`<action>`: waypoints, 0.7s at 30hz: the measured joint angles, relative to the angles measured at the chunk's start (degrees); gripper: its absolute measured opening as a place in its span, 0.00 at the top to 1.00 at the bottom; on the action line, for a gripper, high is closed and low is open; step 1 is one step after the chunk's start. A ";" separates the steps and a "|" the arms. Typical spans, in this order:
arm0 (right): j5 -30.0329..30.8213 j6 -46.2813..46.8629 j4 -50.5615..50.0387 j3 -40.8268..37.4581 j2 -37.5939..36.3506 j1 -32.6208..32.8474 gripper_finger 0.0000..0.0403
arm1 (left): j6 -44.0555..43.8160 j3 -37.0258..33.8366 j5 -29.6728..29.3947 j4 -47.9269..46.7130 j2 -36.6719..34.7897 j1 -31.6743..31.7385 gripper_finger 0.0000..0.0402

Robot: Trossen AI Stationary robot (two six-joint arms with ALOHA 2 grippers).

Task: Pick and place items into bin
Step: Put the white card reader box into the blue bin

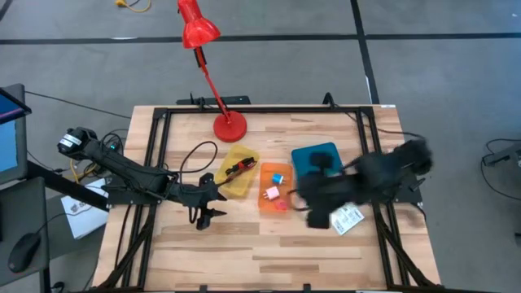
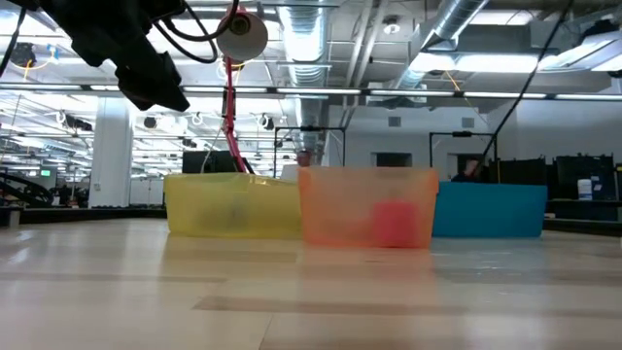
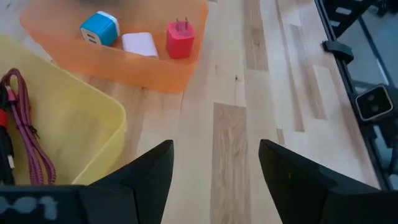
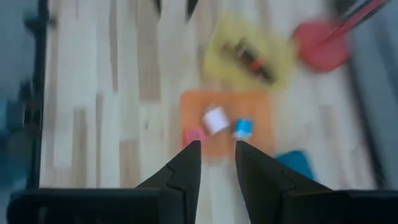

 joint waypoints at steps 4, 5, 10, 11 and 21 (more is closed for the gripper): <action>12.63 4.79 -0.35 -0.14 -4.85 4.42 0.77 | -2.73 0.00 -0.15 1.38 0.00 -0.02 0.44; 15.12 6.89 -0.20 -0.90 -5.76 5.37 0.77 | -3.51 0.00 -0.61 2.08 0.00 -0.02 0.44; 19.05 16.30 -0.34 -12.37 -11.19 10.66 0.77 | -5.51 0.00 -1.52 2.67 0.00 0.00 0.44; 19.27 18.57 -0.44 -15.83 -12.38 11.57 0.77 | -5.08 0.00 -1.45 2.40 0.00 -0.02 0.44; 21.51 42.04 -0.25 -45.51 -29.06 15.90 0.77 | -9.70 -0.04 -2.17 8.91 2.26 2.33 0.44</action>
